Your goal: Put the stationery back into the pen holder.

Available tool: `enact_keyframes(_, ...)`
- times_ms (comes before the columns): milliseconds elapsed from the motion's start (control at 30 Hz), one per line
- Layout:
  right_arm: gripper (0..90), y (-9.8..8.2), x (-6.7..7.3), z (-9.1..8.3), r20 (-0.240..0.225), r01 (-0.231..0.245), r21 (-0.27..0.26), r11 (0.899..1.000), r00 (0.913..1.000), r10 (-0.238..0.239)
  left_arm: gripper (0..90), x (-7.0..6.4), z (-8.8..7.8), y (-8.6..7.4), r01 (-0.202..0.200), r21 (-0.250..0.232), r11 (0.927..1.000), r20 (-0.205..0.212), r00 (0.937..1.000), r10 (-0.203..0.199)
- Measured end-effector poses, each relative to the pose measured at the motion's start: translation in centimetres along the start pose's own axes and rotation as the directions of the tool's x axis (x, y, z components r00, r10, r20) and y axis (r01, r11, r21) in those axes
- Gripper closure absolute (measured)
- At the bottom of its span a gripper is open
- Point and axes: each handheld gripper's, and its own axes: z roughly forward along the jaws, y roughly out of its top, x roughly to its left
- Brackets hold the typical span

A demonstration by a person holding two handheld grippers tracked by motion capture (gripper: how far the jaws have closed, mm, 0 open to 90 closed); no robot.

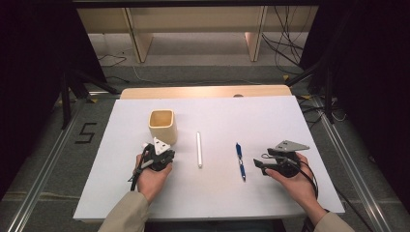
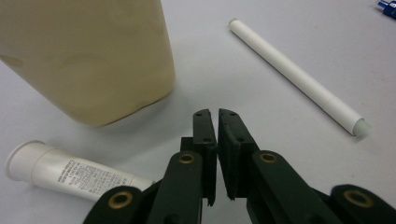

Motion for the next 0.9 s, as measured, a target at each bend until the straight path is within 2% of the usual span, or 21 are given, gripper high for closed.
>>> enact_keyframes(100,37.7,0.2,0.3,0.1,-0.011,0.010,0.005,1.000,0.9999,-0.010,82.7,-0.1,-0.1,-0.1,-0.001,-0.008,1.0000,0.000,1.0000,0.001)
enact_keyframes(133,43.0,0.5,0.6,0.3,-0.022,0.014,0.007,1.000,0.9997,-0.014,79.9,-0.1,-0.2,-0.1,-0.003,-0.009,1.0000,-0.002,1.0000,0.003)
enact_keyframes(167,43.0,0.5,0.6,0.3,-0.022,0.014,0.007,1.000,0.9997,-0.014,79.9,-0.1,-0.2,-0.1,-0.006,-0.007,1.0000,-0.003,1.0000,0.006)
enact_keyframes(200,53.1,0.9,0.8,0.4,-0.038,0.013,0.015,1.000,0.9992,-0.013,74.7,-0.1,-0.3,-0.2,-0.010,-0.006,0.9999,-0.003,0.9999,0.010)
enact_keyframes(233,53.1,0.9,0.8,0.4,-0.038,0.013,0.015,1.000,0.9992,-0.013,74.7,-0.1,-0.4,-0.2,-0.010,-0.013,0.9999,-0.002,0.9999,0.010)
enact_keyframes(267,58.5,1.0,1.1,0.5,-0.050,0.026,0.012,1.000,0.9984,-0.025,72.2,-0.1,-0.5,-0.3,-0.015,-0.014,0.9998,-0.001,0.9999,0.015)
enact_keyframes(300,68.0,1.4,1.7,0.7,-0.063,0.046,0.021,0.999,0.9970,-0.044,68.0,-0.2,-0.6,-0.4,-0.025,-0.014,0.9996,-0.003,0.9997,0.025)
enact_keyframes(367,76.1,1.6,2.3,1.0,-0.081,0.049,0.031,0.998,0.9956,-0.046,64.7,-0.3,-0.8,-0.5,-0.034,-0.013,0.9993,0.000,0.9994,0.034)
enact_keyframes(467,85.4,1.7,3.1,1.6,-0.113,0.048,0.075,0.996,0.9928,-0.039,61.6,-0.4,-1.4,-0.8,-0.044,-0.020,0.9988,0.011,0.9990,0.044)
enact_keyframes(567,88.4,1.8,3.4,1.8,-0.129,0.047,0.099,0.994,0.9911,-0.034,58.9,-0.4,-1.8,-1.0,-0.051,-0.018,0.9986,0.016,0.9986,0.051)
enact_keyframes(600,90.0,1.8,3.7,2.1,-0.140,0.051,0.115,0.992,0.9895,-0.035,54.6,-0.4,-1.9,-1.1,-0.050,-0.023,0.9985,0.019,0.9986,0.050)
enact_keyframes(700,90.0,1.8,4.1,2.1,-0.155,0.053,0.130,0.990,0.9874,-0.033,50.4,-0.6,-2.2,-1.4,-0.048,-0.015,0.9987,0.033,0.9983,0.048)
enact_keyframes(733,90.0,1.7,4.5,2.2,-0.163,0.064,0.146,0.987,0.9857,-0.040,46.3,-0.7,-2.3,-1.5,-0.045,-0.018,0.9988,0.039,0.9982,0.046)
enact_keyframes(900,90.0,1.6,5.4,2.4,-0.184,0.087,0.172,0.981,0.9813,-0.054,39.1,-0.9,-2.7,-1.8,-0.044,-0.015,0.9989,0.047,0.9979,0.044)
